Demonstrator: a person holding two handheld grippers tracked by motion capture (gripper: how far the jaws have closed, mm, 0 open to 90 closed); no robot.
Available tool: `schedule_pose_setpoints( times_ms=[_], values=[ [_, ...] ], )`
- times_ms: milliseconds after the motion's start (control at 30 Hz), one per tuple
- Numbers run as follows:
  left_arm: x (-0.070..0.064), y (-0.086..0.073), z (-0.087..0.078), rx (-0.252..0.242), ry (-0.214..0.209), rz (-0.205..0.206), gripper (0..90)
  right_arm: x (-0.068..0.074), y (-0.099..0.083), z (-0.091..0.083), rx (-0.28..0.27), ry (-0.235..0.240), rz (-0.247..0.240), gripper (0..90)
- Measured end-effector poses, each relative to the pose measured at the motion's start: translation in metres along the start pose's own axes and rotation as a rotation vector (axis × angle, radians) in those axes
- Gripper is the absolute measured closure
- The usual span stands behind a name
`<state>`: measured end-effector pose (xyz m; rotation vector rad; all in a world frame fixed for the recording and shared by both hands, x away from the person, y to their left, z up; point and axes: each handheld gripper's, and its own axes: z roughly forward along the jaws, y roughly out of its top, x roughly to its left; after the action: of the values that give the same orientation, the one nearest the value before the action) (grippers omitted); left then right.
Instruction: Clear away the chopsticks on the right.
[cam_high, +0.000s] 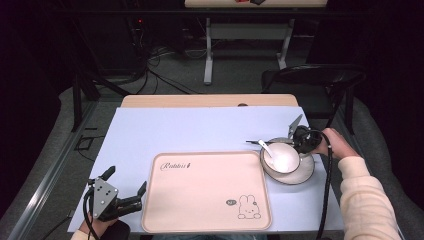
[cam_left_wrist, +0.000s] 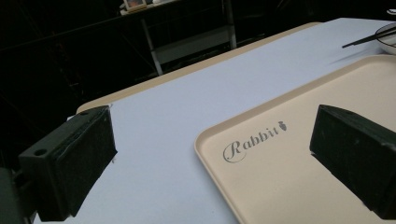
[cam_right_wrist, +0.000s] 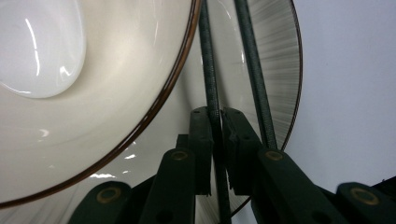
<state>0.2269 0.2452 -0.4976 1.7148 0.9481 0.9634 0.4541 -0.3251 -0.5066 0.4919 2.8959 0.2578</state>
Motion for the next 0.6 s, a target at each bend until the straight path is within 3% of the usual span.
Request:
schedule_pose_setpoints(
  times_ms=[167, 233, 600],
  values=[
    [0.000, 0.000, 0.000, -0.001, -0.001, 0.001, 0.0, 0.000, 0.000, 0.000, 0.000, 0.000, 0.000, 84.0],
    [0.000, 0.000, 0.000, -0.001, 0.000, 0.001, 0.0, 0.001, 0.000, -0.003, -0.029, 0.014, 0.018, 85.1],
    [0.000, 0.000, 0.000, -0.002, 0.002, 0.000, 0.0, 0.004, 0.003, -0.026, -0.073, -0.056, 0.064, 85.1]
  ],
)
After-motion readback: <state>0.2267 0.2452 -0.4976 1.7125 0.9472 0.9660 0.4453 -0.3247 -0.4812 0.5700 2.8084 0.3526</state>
